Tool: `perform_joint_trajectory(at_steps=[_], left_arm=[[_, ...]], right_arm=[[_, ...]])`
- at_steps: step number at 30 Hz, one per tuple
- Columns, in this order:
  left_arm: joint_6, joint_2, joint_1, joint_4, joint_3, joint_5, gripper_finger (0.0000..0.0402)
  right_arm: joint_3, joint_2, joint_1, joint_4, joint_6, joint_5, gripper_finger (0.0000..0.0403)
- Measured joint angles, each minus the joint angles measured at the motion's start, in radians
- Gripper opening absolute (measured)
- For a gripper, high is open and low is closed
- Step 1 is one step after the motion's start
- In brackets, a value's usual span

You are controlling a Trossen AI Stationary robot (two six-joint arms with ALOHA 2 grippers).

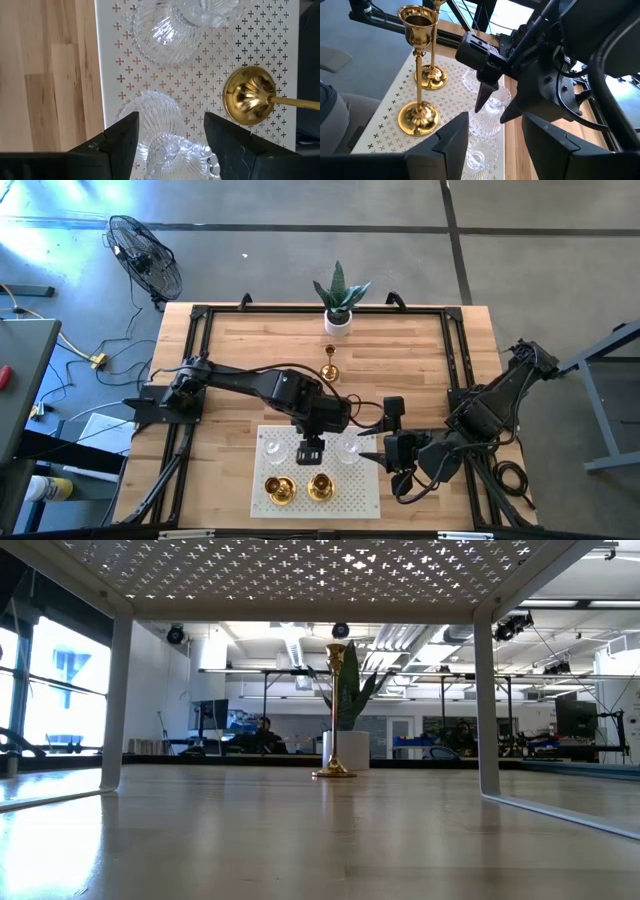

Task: Pick & Place candle stick holders
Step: Put the transparent candle holder on the shelf, then put the gold candle holder on the shelf

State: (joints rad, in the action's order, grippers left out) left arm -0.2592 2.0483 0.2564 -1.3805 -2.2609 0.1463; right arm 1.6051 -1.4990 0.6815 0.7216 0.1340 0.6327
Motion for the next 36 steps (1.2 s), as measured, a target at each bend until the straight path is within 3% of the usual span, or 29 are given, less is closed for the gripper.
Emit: perform_joint_trajectory(at_steps=[17, 26, 36], left_arm=[[0.052, -0.002, -0.001, 0.081, -0.004, 0.028, 0.0218], [0.054, -0.003, -0.001, 0.075, -0.095, 0.02, 0.0218], [0.096, -0.068, 0.0, 0.212, -0.097, 0.006, 0.0218]], right_arm=[[0.0, 0.0, 0.0, 0.0, 0.0, 0.0, 0.0177], [0.0, 0.0, 0.0, 0.0, -0.001, -0.002, 0.0177], [0.0, 0.0, -0.001, 0.002, 0.0, -0.002, 0.0177]])
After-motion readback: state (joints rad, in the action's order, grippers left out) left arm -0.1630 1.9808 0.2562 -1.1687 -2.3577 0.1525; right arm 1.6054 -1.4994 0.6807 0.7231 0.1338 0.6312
